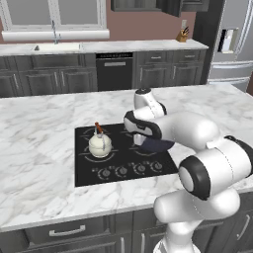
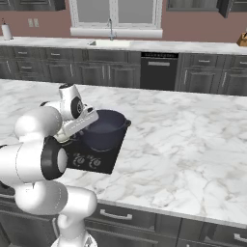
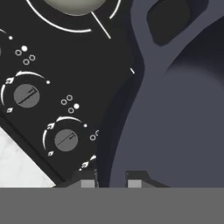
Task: Pick the kettle from the cabinet and place it on a stove burner. Then pick the pot from the counter and place it on another stove burner. Finally, turn both burners on.
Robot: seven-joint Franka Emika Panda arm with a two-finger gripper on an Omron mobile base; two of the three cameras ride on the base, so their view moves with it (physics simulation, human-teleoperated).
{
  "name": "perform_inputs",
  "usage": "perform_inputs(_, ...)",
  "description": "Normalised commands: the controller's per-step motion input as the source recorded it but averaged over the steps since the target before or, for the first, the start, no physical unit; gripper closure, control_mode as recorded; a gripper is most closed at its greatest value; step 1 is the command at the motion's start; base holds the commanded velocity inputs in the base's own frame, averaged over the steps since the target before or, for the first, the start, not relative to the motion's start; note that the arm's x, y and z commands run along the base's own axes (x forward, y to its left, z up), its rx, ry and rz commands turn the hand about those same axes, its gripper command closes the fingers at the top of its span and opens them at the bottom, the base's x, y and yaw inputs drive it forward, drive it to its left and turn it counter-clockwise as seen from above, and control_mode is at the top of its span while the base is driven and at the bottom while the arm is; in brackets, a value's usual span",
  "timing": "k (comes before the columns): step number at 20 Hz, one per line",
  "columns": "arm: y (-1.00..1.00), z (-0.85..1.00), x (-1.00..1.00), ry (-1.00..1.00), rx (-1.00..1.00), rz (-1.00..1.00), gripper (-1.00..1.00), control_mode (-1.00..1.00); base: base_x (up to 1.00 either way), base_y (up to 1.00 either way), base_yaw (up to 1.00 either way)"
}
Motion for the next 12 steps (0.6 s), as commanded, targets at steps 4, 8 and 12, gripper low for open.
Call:
perform_inputs(4,0.0,-0.12,0.15,0.0,-0.02,0.0,1.0,-1.0,0.0,0.0,0.0)
perform_inputs(8,0.0,-0.19,0.13,0.0,-0.02,0.0,1.0,-1.0,0.0,0.0,0.0)
perform_inputs(12,0.0,-0.22,0.11,0.01,-0.02,0.0,1.0,-1.0,0.0,0.0,0.0)
